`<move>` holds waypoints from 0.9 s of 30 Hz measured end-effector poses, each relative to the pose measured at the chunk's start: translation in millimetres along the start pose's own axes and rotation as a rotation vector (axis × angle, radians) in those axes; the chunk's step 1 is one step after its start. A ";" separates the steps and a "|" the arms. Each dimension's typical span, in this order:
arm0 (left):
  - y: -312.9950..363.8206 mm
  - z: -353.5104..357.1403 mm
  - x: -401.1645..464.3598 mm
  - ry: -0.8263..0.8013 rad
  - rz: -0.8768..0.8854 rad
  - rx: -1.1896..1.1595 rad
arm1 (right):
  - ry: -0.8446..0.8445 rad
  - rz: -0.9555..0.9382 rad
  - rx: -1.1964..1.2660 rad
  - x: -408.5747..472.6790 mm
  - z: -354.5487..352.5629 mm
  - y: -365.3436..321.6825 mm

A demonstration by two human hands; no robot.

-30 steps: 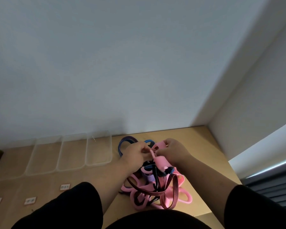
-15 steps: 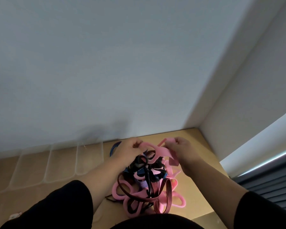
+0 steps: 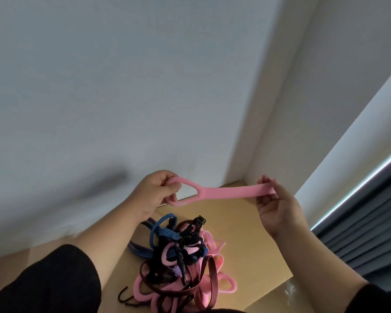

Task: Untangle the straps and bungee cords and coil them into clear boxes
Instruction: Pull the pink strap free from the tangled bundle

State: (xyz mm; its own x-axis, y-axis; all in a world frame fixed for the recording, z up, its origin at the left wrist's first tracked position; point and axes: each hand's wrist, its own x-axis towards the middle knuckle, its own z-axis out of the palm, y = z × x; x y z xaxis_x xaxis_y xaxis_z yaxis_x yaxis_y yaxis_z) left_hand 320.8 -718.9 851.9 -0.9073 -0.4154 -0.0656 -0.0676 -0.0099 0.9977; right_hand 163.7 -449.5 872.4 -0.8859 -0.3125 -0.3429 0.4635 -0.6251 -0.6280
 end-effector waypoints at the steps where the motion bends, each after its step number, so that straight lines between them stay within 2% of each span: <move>1: -0.8 4.8 2.9 -0.010 -0.012 -0.003 | 0.013 -0.008 0.016 -1.8 -1.4 -3.7; 7: -7.9 29.3 28.0 0.004 -0.111 0.062 | 0.148 -0.034 0.056 -0.5 -36.4 -23.4; 14: -1.0 62.8 89.2 0.115 -0.151 0.363 | 0.224 0.018 -0.045 29.2 -126.6 -41.9; 21: 17.7 128.4 154.0 0.106 -0.131 0.734 | 0.178 0.257 -0.442 68.9 -205.3 -56.5; 24: 24.7 157.8 185.2 0.076 -0.130 0.962 | 0.113 0.347 -0.740 76.9 -227.1 -56.7; 27: 21.1 180.4 222.8 -0.032 -0.095 1.097 | -0.018 0.407 -1.095 79.5 -243.8 -56.2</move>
State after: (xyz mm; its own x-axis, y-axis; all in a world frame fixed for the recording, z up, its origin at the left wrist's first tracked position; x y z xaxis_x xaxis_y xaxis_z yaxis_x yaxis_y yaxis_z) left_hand 42.3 -647.6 854.9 -0.8881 -0.4317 -0.1577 -0.4553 0.7793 0.4306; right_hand 71.6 -264.8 710.2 -0.6645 -0.3629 -0.6533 0.4738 0.4714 -0.7438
